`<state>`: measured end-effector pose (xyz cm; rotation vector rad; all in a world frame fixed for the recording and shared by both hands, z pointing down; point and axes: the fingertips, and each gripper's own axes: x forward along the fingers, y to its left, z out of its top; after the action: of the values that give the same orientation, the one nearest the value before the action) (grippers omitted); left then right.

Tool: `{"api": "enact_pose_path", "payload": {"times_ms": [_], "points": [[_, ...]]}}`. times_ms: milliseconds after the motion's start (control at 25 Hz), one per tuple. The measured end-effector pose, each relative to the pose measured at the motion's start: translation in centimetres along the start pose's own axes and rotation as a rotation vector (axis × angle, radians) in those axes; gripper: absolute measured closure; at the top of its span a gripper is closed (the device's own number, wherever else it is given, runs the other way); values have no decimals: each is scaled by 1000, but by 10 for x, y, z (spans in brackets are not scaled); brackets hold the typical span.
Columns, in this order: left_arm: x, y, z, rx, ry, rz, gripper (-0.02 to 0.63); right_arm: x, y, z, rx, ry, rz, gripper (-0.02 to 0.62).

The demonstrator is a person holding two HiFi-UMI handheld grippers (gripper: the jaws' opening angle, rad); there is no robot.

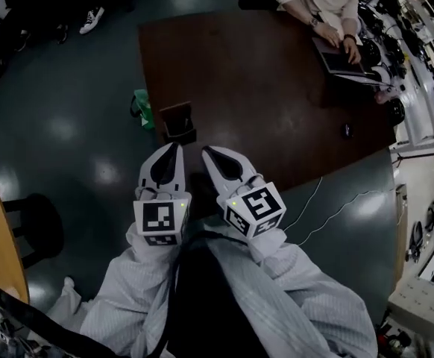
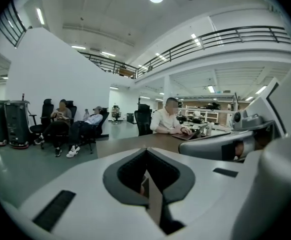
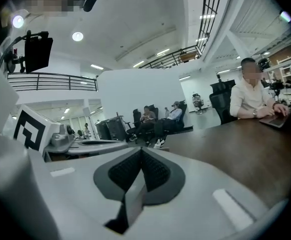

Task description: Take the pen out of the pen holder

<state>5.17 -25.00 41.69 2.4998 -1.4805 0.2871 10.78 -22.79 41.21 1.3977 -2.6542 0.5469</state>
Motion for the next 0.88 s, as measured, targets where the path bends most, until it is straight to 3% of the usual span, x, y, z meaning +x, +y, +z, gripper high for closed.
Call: {"api": "enact_pose_path", "payload": {"times_ms": [240,520,840,880], "points": [[59,1,3,-31,69,151,601,24,-60,6,39,98,140,592],[106,8,-13,-53,144,173,600,39,-105,0,77,144,113,592],[134,14,-34,-99,206,192,596,37,-116,-1,100,156,99,592],[138,14,-37,-104,214,196,563,37,-117,-2,101,158,100,592]]}}
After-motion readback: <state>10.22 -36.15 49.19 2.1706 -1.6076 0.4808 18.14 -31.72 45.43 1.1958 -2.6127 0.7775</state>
